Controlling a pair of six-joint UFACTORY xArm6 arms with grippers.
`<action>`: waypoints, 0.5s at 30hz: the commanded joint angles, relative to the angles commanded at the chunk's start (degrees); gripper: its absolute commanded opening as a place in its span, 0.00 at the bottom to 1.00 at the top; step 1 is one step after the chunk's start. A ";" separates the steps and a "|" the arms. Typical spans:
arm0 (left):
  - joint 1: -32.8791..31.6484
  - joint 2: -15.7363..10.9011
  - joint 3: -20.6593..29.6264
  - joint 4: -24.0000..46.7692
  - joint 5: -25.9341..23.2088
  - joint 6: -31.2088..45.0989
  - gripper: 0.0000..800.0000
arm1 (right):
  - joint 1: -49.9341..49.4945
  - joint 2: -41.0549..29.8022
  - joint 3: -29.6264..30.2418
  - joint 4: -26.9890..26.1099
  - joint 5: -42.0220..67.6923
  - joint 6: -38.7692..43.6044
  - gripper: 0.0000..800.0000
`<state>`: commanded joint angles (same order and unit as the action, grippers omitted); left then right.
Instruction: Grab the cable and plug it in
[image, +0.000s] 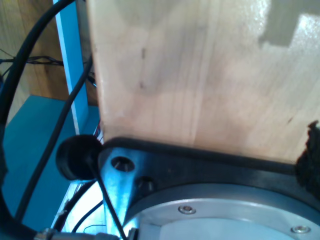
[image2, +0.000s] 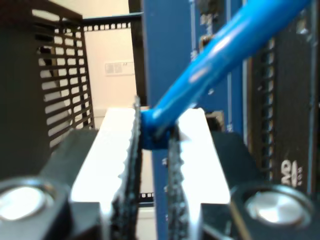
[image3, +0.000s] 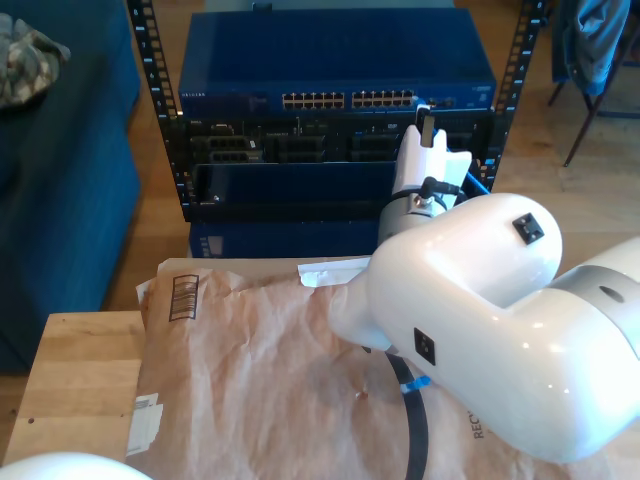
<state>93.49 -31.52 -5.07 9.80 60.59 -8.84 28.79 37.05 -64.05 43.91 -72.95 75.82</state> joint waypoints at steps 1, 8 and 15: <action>0.00 0.00 0.00 0.00 0.00 0.00 1.00 | 0.00 0.44 -0.53 0.09 0.09 -0.53 0.00; 0.00 0.00 0.00 0.00 0.00 -0.09 1.00 | 0.09 2.02 -3.08 0.70 0.00 -1.67 0.00; 0.00 0.00 0.00 0.00 0.00 0.00 1.00 | 0.44 2.64 -3.78 0.97 0.00 -1.76 0.00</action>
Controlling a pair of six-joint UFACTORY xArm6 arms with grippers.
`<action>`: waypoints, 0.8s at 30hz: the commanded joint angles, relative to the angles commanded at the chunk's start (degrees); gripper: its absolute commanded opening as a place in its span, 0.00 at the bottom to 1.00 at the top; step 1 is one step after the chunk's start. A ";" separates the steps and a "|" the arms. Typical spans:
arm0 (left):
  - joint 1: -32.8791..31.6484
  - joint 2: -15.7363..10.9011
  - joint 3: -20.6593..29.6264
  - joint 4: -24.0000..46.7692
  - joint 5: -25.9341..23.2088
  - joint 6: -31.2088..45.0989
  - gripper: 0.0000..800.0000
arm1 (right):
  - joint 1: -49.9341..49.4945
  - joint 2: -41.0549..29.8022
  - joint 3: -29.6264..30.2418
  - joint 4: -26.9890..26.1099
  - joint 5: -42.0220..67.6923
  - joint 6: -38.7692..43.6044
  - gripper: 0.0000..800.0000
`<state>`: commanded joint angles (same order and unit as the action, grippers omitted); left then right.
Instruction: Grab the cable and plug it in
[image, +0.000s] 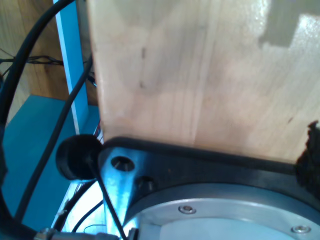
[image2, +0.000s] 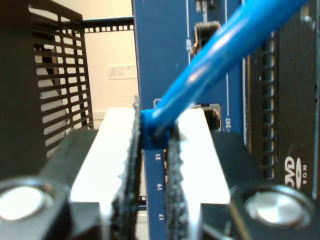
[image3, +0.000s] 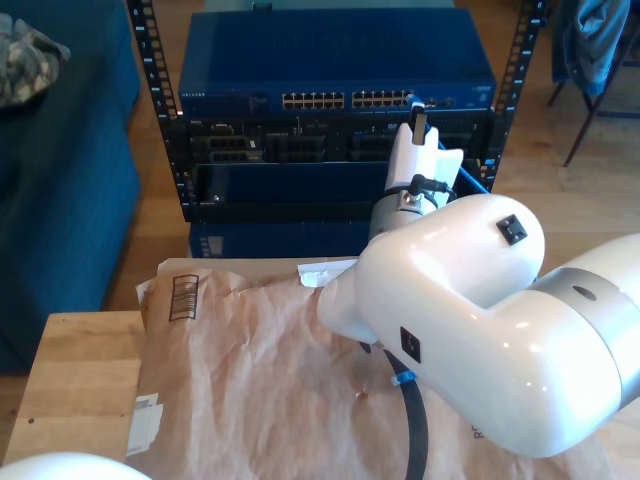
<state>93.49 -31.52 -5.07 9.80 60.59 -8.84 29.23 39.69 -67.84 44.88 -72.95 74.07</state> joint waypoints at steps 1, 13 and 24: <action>0.00 0.09 0.00 0.00 0.00 0.00 1.00 | 0.00 0.18 -0.26 0.00 0.09 0.00 0.00; 0.00 0.00 0.00 0.00 0.00 -0.09 1.00 | 0.00 1.76 -2.11 -0.09 0.09 0.09 0.00; 0.00 0.00 0.00 0.00 0.00 -0.09 1.00 | -0.18 2.55 -2.81 -0.09 -0.88 0.09 0.00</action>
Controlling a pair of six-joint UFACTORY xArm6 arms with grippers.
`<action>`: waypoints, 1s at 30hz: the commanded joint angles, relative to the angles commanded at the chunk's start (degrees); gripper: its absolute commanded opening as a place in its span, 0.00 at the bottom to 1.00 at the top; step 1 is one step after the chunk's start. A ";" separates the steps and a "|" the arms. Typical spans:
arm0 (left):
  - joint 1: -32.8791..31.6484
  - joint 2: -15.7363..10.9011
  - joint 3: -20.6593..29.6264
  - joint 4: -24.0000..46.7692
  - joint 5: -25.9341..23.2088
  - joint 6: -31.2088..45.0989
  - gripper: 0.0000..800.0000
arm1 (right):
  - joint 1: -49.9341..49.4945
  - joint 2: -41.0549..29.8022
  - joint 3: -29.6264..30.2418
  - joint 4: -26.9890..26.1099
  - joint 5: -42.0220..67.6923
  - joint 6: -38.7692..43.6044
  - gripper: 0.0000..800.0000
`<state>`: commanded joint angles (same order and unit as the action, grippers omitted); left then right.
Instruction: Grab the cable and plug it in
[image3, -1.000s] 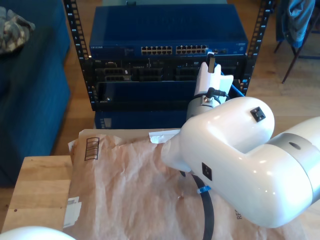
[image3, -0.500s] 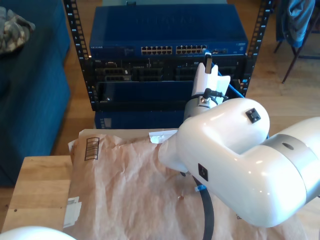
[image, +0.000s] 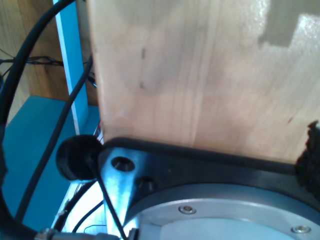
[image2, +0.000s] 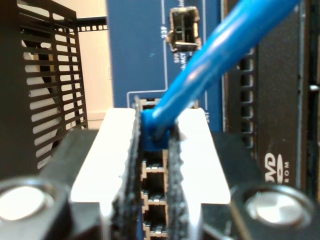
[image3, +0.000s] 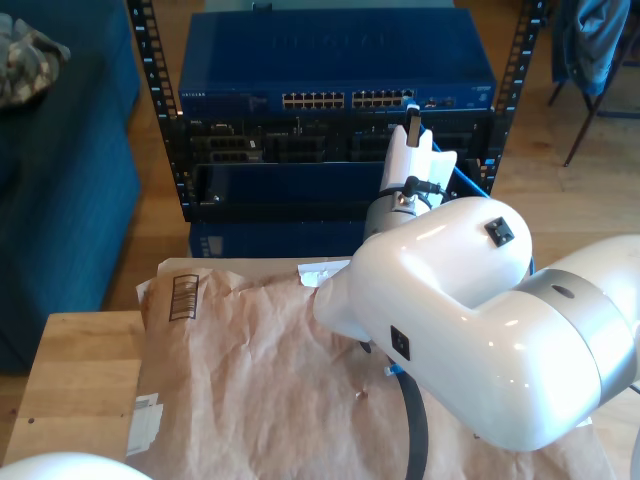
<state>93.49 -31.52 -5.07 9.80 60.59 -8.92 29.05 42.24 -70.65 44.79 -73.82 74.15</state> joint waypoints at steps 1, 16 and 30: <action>0.00 0.00 0.00 0.00 0.00 0.00 1.00 | -0.09 0.00 0.00 0.00 -0.26 0.09 0.00; 0.00 0.00 0.00 0.00 0.00 0.09 1.00 | -0.18 0.53 -1.32 0.00 -0.26 0.09 0.00; 0.00 0.00 -0.09 0.00 0.00 0.09 1.00 | -0.44 0.62 -1.23 -0.18 -0.09 0.09 0.00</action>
